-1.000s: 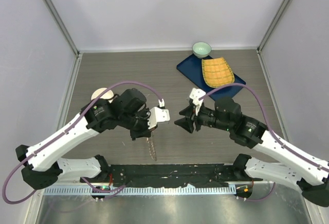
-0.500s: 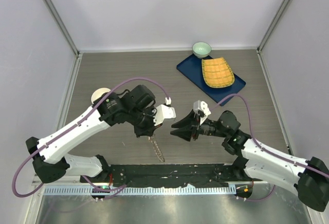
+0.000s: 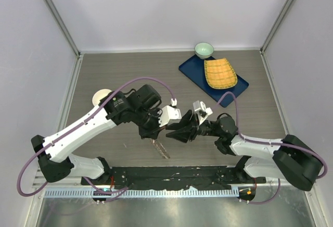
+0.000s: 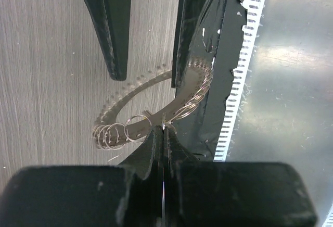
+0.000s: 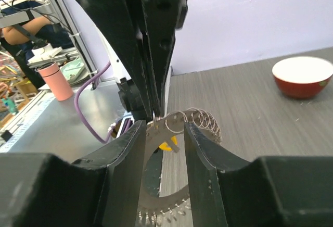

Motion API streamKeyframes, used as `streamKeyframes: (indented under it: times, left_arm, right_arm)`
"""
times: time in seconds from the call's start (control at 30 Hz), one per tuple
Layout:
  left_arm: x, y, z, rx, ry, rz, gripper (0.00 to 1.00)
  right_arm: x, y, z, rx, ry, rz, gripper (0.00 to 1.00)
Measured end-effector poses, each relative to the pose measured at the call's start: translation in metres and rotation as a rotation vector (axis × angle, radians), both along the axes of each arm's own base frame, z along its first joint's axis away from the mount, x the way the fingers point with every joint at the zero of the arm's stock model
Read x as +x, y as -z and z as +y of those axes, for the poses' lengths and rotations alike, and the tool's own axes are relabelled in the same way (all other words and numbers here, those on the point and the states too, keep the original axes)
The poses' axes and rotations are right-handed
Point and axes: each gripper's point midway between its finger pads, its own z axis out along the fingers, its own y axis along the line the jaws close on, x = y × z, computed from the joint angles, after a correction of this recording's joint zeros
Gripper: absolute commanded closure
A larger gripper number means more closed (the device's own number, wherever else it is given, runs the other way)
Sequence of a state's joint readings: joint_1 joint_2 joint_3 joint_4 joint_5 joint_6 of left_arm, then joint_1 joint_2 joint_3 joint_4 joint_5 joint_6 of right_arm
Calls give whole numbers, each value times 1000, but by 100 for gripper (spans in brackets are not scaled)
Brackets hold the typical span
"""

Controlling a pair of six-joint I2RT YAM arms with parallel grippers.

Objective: Remove the keys from the keyring

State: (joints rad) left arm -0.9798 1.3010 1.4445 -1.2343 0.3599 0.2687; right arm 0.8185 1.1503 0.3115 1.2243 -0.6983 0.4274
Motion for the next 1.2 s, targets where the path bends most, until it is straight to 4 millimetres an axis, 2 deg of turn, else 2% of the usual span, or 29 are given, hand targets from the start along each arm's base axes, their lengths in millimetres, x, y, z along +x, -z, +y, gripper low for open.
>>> streamKeyframes:
  times: [0.27, 0.47, 0.77, 1.07, 1.2]
  left_arm:
    - [-1, -2, -4, -9, 4, 14, 100]
    - [-1, -5, -5, -16, 4, 16, 100]
    - [-3, -4, -4, -12, 6, 23, 100]
    - [-3, -4, -3, -9, 5, 25, 100]
    - [-3, -4, -4, -12, 6, 26, 100]
  right_arm:
    - [-4, 47, 16, -96, -32, 128, 64]
    - [-13, 56, 23, -120, -66, 163, 64]
    - [-21, 54, 26, -117, -94, 171, 62]
    - [-23, 29, 25, -57, -102, 123, 63]
    - [-24, 26, 26, -49, -103, 114, 66]
